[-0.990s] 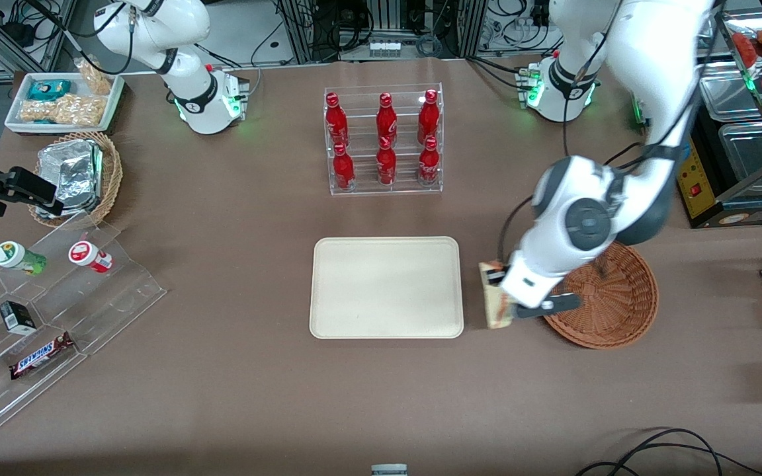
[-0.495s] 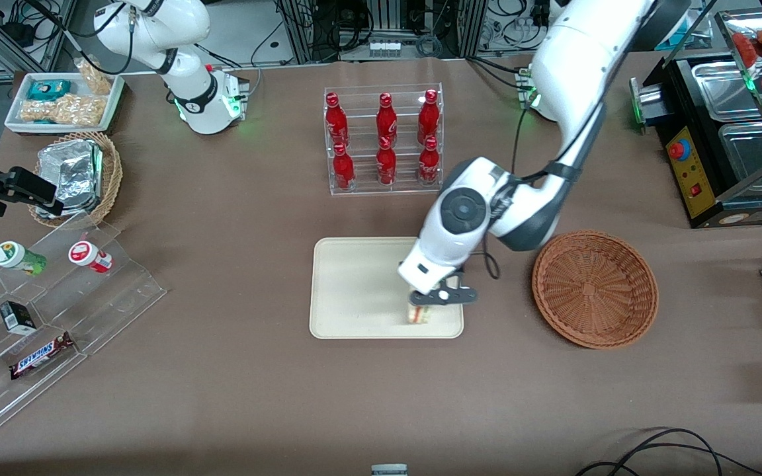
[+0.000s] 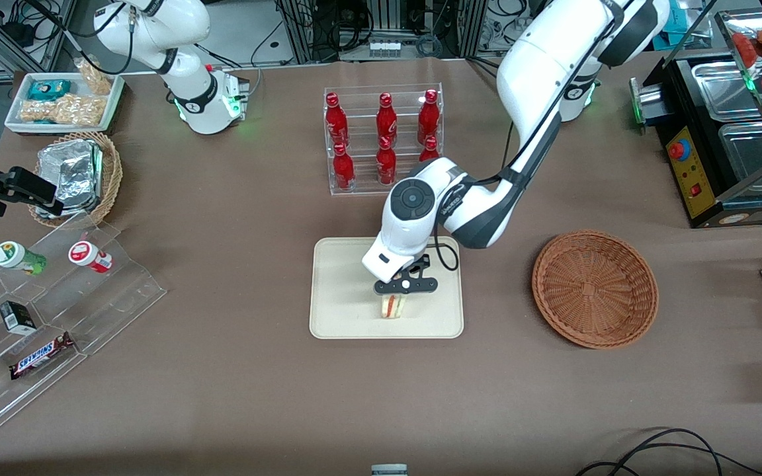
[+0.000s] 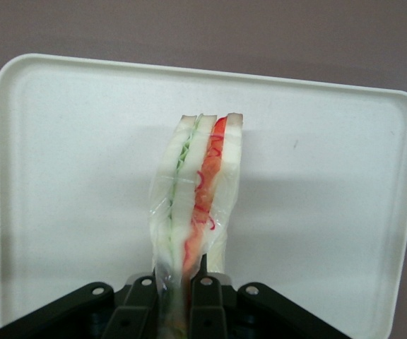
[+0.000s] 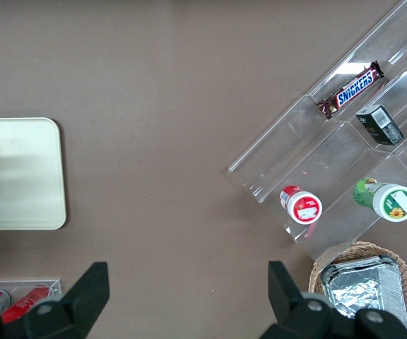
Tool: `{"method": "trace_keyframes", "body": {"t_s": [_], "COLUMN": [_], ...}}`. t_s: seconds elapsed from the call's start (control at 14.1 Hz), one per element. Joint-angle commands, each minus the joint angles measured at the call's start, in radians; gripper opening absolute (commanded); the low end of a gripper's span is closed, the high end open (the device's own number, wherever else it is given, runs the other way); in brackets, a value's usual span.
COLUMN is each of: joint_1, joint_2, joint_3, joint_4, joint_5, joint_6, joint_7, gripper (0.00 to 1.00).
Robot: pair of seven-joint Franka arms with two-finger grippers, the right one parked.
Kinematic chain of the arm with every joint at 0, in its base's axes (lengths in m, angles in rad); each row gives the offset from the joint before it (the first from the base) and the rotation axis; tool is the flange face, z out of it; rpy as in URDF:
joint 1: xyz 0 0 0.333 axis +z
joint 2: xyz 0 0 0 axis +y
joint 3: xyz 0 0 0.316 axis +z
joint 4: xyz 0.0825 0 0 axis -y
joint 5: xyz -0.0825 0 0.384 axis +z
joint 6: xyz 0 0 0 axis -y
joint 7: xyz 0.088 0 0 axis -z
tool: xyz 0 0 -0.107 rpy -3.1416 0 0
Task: Place sandwich from basket to tray
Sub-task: 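Lower the sandwich onto the tray and open the left gripper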
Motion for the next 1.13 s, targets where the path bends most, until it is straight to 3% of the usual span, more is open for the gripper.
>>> {"method": "trace_keyframes", "body": {"t_s": [0.0,0.14,0.21,0.28,0.35,0.42,0.64,0.85,1.06], "joint_1": [-0.009,-0.009,-0.022,-0.036,-0.038,-0.036,-0.035,-0.007,0.051], "joint_2": [0.059,0.074,0.076,0.074,0.072,0.060,-0.024,-0.197,-0.331], "joint_3": [0.003,0.001,0.000,0.001,0.003,0.003,0.006,0.009,0.014], "joint_4": [0.062,0.067,0.065,0.065,0.065,0.062,0.033,-0.099,-0.134], "joint_5": [0.017,0.017,0.019,0.017,0.020,0.025,0.027,0.025,0.013], "joint_6": [0.013,0.019,0.025,0.028,0.028,0.028,0.015,-0.022,-0.167], "joint_7": [-0.050,-0.070,-0.072,-0.075,-0.074,-0.069,-0.074,-0.075,-0.080], "gripper": [0.07,0.15,0.25,0.46,0.81,1.00,1.00,1.00,1.00]}}
